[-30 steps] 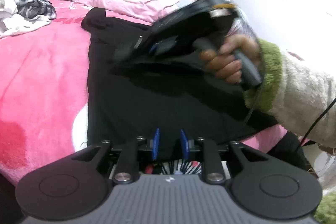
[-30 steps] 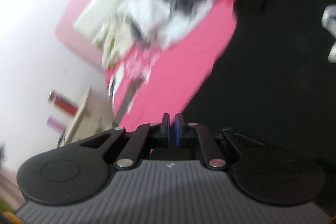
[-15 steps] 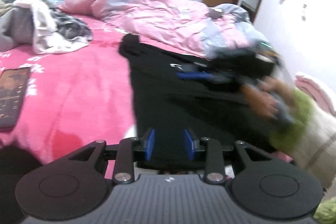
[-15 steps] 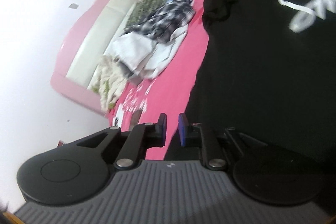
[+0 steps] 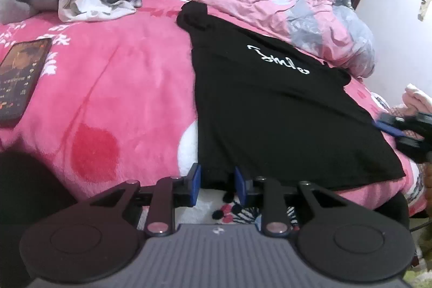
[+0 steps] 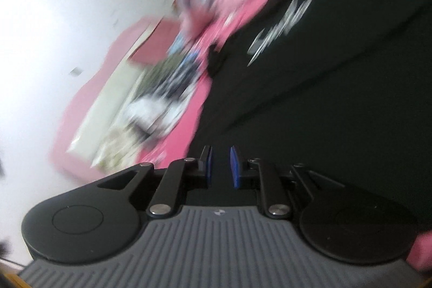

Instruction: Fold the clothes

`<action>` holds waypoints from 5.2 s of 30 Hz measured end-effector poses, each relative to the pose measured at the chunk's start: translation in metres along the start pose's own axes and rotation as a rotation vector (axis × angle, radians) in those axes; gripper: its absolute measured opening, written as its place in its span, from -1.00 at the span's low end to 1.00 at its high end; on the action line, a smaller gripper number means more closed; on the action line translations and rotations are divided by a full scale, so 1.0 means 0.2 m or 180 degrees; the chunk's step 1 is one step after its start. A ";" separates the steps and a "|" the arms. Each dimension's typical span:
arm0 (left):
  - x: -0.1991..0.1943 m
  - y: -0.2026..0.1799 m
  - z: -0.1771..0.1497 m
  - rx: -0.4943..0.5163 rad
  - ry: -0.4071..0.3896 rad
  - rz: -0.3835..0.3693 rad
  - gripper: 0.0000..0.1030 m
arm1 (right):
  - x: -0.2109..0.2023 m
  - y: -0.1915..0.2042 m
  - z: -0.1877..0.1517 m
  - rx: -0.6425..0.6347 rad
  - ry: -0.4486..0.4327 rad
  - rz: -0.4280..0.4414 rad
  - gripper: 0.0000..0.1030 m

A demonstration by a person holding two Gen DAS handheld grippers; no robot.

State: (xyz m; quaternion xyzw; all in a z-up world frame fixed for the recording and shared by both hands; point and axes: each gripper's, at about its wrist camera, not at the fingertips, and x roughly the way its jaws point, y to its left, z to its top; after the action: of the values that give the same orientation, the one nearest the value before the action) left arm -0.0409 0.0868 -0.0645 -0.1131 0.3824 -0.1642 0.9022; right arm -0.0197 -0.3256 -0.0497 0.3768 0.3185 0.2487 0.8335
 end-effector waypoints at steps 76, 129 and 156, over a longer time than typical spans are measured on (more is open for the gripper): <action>-0.18 0.07 0.06 -0.0309 0.0254 0.0254 -0.92 | -0.79 -0.23 -0.03 0.0142 -0.0533 -0.1270 -0.92; 0.21 -0.62 -0.03 0.1082 0.0403 -0.0952 -0.64 | 0.10 -0.29 0.43 -0.1842 0.0612 -0.1572 -0.89; 0.19 -0.53 -0.04 0.0866 0.0353 -0.1275 -0.57 | 0.39 -0.11 0.58 -0.1241 0.0579 -0.1242 -0.90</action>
State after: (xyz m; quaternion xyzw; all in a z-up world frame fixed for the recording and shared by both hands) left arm -0.0435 -0.0264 -0.0591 -0.0550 0.3757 -0.3956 0.8362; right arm 0.1201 -0.3431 -0.0340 0.1172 0.4046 0.1730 0.8903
